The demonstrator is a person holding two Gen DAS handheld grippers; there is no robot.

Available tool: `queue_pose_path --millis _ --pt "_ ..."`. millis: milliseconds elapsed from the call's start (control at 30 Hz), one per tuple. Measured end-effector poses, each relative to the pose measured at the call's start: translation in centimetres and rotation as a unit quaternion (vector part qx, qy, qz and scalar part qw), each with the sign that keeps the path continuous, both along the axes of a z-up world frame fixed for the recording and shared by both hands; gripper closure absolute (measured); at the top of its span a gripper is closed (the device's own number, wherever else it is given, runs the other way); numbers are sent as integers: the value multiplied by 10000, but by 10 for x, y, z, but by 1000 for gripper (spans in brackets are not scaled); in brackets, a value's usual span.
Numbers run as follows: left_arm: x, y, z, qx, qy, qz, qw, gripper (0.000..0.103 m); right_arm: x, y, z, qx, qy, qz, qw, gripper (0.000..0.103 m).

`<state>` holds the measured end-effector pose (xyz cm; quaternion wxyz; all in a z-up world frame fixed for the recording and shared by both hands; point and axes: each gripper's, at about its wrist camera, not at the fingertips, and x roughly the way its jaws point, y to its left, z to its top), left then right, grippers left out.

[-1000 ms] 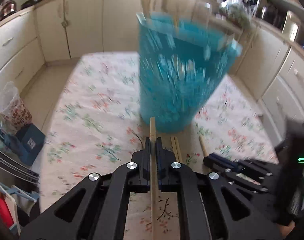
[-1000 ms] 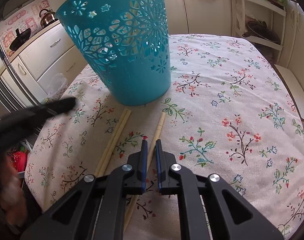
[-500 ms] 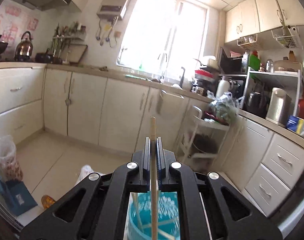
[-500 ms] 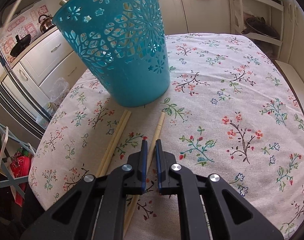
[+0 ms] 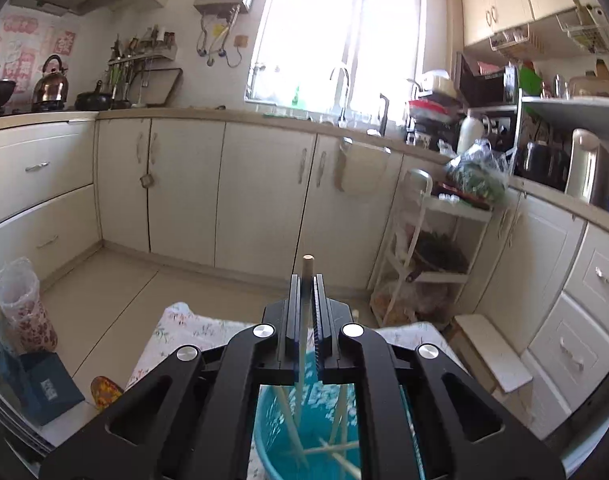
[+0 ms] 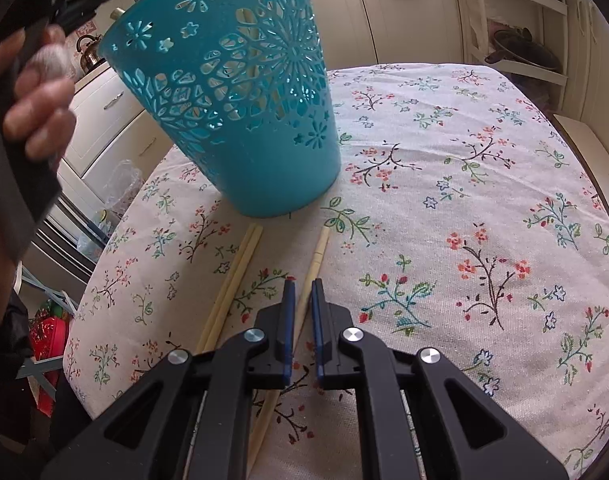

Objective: Organize utensils
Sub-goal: 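Lift the stick over the teal basket with the left tool and release it, then grasp a stick with the right tool and lift it toward the basket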

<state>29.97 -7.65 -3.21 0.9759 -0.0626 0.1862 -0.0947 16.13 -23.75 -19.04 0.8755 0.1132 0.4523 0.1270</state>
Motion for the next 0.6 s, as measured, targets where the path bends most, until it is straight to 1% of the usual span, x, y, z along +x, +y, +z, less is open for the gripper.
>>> queue_pose_path --millis 100,167,200,233,333,367,400,467,500,567,600 --pt "-9 4 -8 84 143 -63 9998 96 0 0 0 6 3 6 10000 94" --pt "-16 12 -8 99 168 -44 9998 88 0 0 0 2 2 10 10000 94" --pt "-21 17 -7 80 168 -11 9998 73 0 0 0 -10 -1 11 10000 94" --pt "-27 24 -6 44 154 48 9999 56 0 1 0 -19 -3 17 10000 94" --pt "-50 46 -1 -2 12 281 9996 36 -1 2 1 -87 -21 45 9999 94" --pt "-57 52 -1 -13 2 357 9994 33 -1 3 1 -122 -32 62 9999 94" --pt "-62 59 -3 -31 7 430 9991 28 -1 4 1 -163 -43 89 9998 94" --pt "-76 77 -16 -75 137 648 9978 22 -2 6 2 -176 -21 129 9998 94" --pt "-79 86 -26 -85 290 736 9968 19 -2 5 2 -135 15 129 9998 94" --pt "-82 95 -51 -12 656 843 9943 18 -3 5 2 -111 82 170 9998 94" --pt "-81 98 -65 50 850 876 9925 18 -4 7 3 -185 77 211 9996 94"
